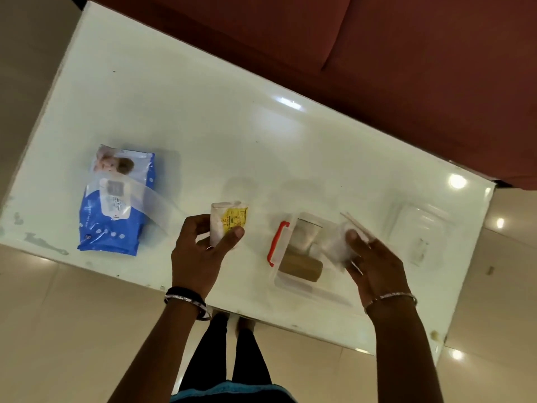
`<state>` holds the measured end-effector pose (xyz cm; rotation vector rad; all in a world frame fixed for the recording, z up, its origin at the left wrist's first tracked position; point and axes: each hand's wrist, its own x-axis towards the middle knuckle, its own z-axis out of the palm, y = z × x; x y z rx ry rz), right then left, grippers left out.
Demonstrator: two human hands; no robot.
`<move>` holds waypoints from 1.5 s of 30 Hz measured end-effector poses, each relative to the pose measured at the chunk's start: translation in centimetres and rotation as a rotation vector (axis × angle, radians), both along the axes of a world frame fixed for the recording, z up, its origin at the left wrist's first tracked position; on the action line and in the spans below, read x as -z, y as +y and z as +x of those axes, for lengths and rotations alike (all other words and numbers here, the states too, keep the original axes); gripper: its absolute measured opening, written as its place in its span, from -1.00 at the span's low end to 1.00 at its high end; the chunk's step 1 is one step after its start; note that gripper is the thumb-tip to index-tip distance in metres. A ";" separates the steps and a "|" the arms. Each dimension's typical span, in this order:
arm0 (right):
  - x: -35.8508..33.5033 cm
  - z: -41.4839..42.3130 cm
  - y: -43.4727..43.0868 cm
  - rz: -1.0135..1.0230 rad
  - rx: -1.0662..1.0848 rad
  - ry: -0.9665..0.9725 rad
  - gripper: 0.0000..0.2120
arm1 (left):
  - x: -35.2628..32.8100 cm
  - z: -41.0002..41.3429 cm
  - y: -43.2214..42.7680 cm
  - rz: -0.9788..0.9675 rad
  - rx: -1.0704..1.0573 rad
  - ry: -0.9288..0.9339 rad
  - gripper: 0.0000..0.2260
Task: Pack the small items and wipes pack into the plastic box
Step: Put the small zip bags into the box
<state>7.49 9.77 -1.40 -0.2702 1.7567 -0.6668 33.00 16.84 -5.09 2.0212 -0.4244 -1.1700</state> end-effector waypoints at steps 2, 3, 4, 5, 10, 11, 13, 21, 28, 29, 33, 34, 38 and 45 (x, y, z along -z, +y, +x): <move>1.1 -2.7 1.5 0.133 0.030 0.081 -0.70 | -0.3 -1.2 0.1 -0.017 0.022 0.020 -0.48; 1.9 -3.6 2.2 0.173 0.052 0.106 -0.67 | -0.3 -1.7 0.2 -0.016 0.035 0.027 -0.48; 2.8 -4.2 2.6 0.192 0.063 0.131 -0.65 | -0.4 -2.3 0.3 -0.010 0.049 0.031 -0.49; 3.7 -4.4 2.7 0.199 0.059 0.158 -0.64 | -0.4 -2.6 0.5 0.001 0.064 0.034 -0.49; 7.7 -2.9 1.9 0.189 -0.046 0.305 -0.57 | -0.5 -4.6 1.2 0.024 0.123 0.009 -0.53; 8.4 -2.4 1.6 0.179 -0.036 0.317 -0.57 | -0.5 -4.9 1.3 0.028 0.128 0.004 -0.54; 9.5 -1.7 0.8 0.151 -0.016 0.322 -0.60 | -0.6 -5.4 1.4 0.040 0.143 -0.011 -0.56; 11.4 -1.1 -0.1 0.157 0.055 0.296 -0.60 | -1.3 -7.6 0.9 0.042 0.202 -0.064 -0.58; 9.6 -0.8 0.9 0.114 -0.130 0.435 -0.52 | -1.8 -9.5 0.0 0.016 0.289 -0.105 -0.57; 9.1 -0.8 1.1 0.107 -0.157 0.461 -0.54 | -1.8 -9.8 0.0 0.009 0.313 -0.122 -0.55; 5.7 -1.8 3.0 0.005 -0.198 0.391 -0.67 | -1.9 -11.8 -0.3 0.006 0.405 -0.167 -0.49; 4.5 -2.2 3.6 -0.018 -0.191 0.259 -0.61 | -1.9 -12.4 -0.4 0.008 0.440 -0.189 -0.48; 1.9 -2.9 5.9 -0.021 -0.248 -0.002 -0.56 | -2.2 -15.4 -0.5 -0.021 0.578 -0.209 -0.55; 2.8 -5.5 6.2 0.082 -0.222 0.379 -0.48 | -2.1 -16.9 0.7 -0.032 0.626 -0.077 -0.55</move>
